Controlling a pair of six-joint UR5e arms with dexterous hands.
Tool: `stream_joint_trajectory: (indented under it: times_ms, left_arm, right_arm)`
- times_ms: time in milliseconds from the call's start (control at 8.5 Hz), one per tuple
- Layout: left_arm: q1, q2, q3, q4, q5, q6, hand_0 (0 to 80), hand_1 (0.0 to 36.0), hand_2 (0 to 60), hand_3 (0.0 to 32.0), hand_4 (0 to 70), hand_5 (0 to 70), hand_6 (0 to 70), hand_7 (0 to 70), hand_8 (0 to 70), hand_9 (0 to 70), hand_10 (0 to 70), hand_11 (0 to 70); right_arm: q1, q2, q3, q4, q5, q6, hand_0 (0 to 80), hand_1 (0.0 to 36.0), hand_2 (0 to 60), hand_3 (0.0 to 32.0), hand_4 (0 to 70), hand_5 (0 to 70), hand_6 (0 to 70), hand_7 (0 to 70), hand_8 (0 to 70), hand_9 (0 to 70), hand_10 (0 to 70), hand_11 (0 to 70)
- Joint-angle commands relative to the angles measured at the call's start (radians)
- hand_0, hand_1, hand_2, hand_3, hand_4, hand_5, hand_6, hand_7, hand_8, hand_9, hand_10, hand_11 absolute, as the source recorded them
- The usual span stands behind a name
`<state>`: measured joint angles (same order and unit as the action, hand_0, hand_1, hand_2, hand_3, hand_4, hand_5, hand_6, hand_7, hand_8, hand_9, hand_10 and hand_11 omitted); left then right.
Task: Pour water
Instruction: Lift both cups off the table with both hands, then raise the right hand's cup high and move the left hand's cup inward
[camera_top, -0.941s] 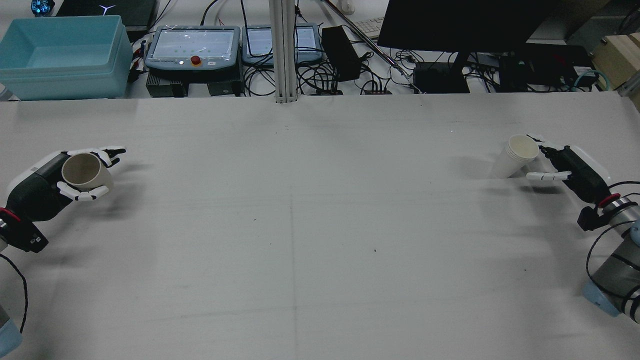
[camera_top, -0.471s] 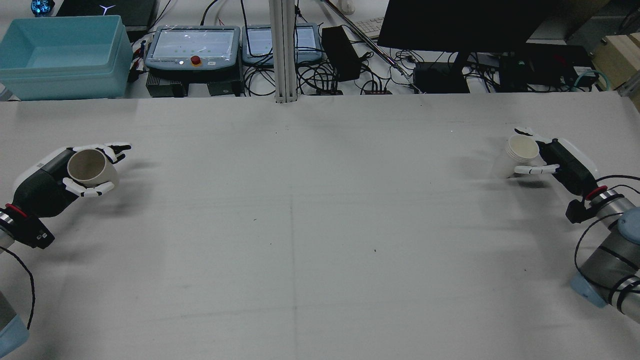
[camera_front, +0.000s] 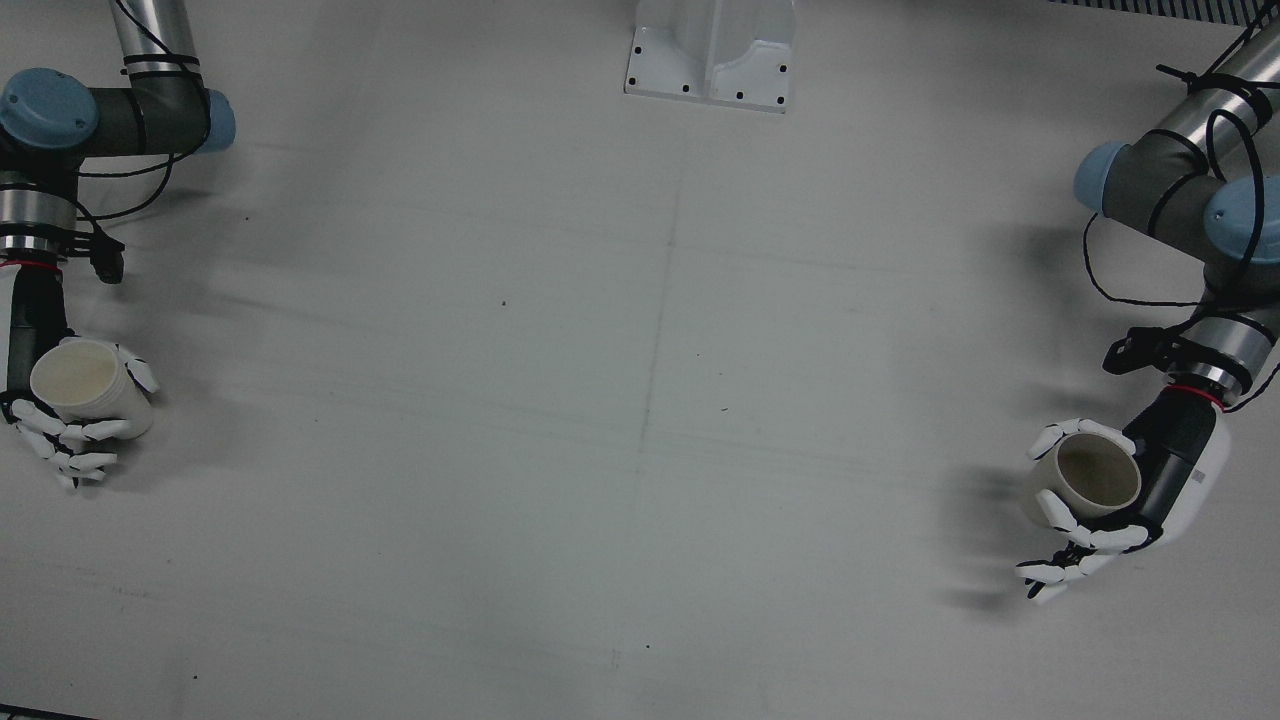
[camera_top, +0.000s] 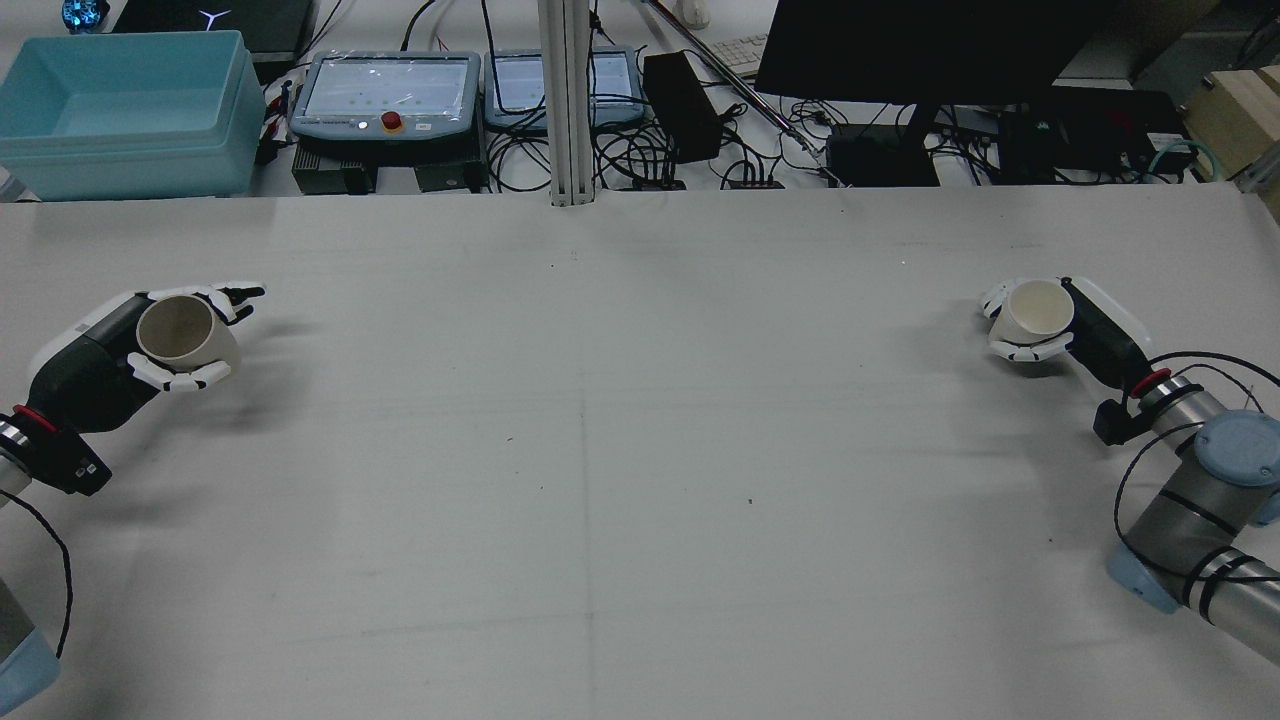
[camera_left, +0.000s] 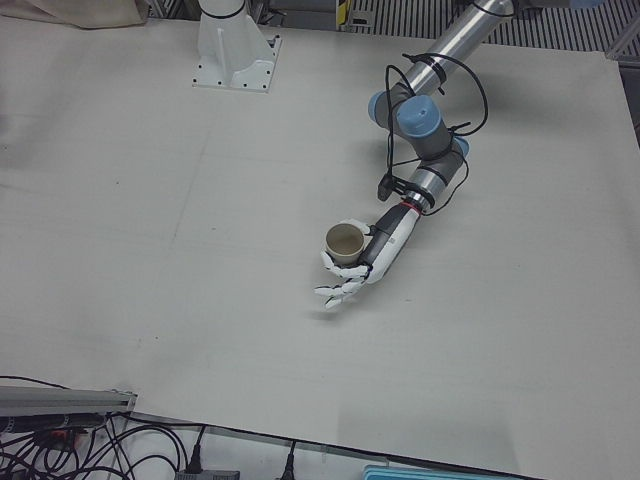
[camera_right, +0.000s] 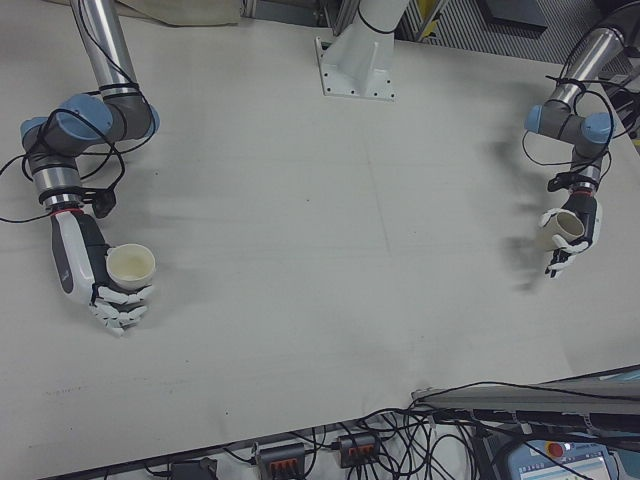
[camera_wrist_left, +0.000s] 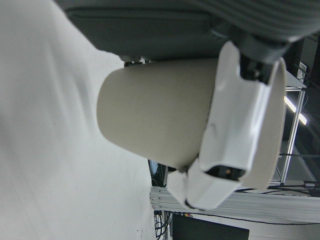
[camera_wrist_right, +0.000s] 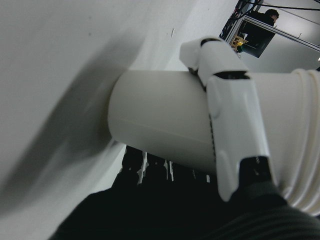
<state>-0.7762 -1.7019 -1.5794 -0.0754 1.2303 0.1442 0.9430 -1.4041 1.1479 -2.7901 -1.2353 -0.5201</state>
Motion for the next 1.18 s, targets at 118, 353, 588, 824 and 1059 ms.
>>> stream_joint_trajectory:
  times_ms: [118,353,588,824,1059]
  left_arm:
    - [0.000,-0.001,-0.048,0.051,0.004,0.002,80.0,36.0,60.0,0.0,70.0,70.0,24.3,23.5,13.5,11.6,7.4,13.6]
    - [0.002,-0.002,-0.095,0.094,0.009,0.008,80.0,36.0,60.0,0.0,70.0,70.0,25.0,23.7,13.7,11.7,7.3,13.6]
    - [0.005,-0.068,-0.143,0.190,0.017,0.017,80.0,36.0,60.0,0.0,70.0,70.0,25.1,23.6,13.8,11.6,7.0,13.1]
    - [0.114,-0.142,-0.142,0.279,0.017,0.041,80.0,36.0,60.0,0.0,70.0,70.0,24.3,23.0,13.2,11.0,6.4,12.4]
    - [0.164,-0.211,-0.140,0.304,0.018,0.106,80.0,36.0,60.0,0.0,70.0,70.0,26.0,23.2,13.5,11.0,6.4,12.2]
  right_arm:
    - [0.008,-0.047,0.121,-0.003,-0.006,0.040,80.0,36.0,60.0,0.0,39.5,52.4,44.9,61.4,38.6,52.1,42.1,63.3]
    - [0.081,-0.102,0.289,-0.064,-0.013,0.089,80.0,36.0,60.0,0.0,45.8,53.3,48.1,62.1,38.5,51.3,40.8,61.3]
    - [0.167,-0.093,0.376,-0.159,-0.076,0.129,80.0,36.0,60.0,0.0,47.3,52.8,48.8,61.1,37.4,49.7,40.4,60.8]
    - [0.230,-0.081,0.485,-0.241,-0.081,0.153,80.0,36.0,60.0,0.0,56.5,56.2,51.8,64.6,37.5,49.6,40.2,60.2]
    - [0.276,0.024,0.693,-0.497,-0.137,0.131,80.0,36.0,60.0,0.0,61.8,60.2,53.6,67.9,37.0,49.1,39.3,58.9]
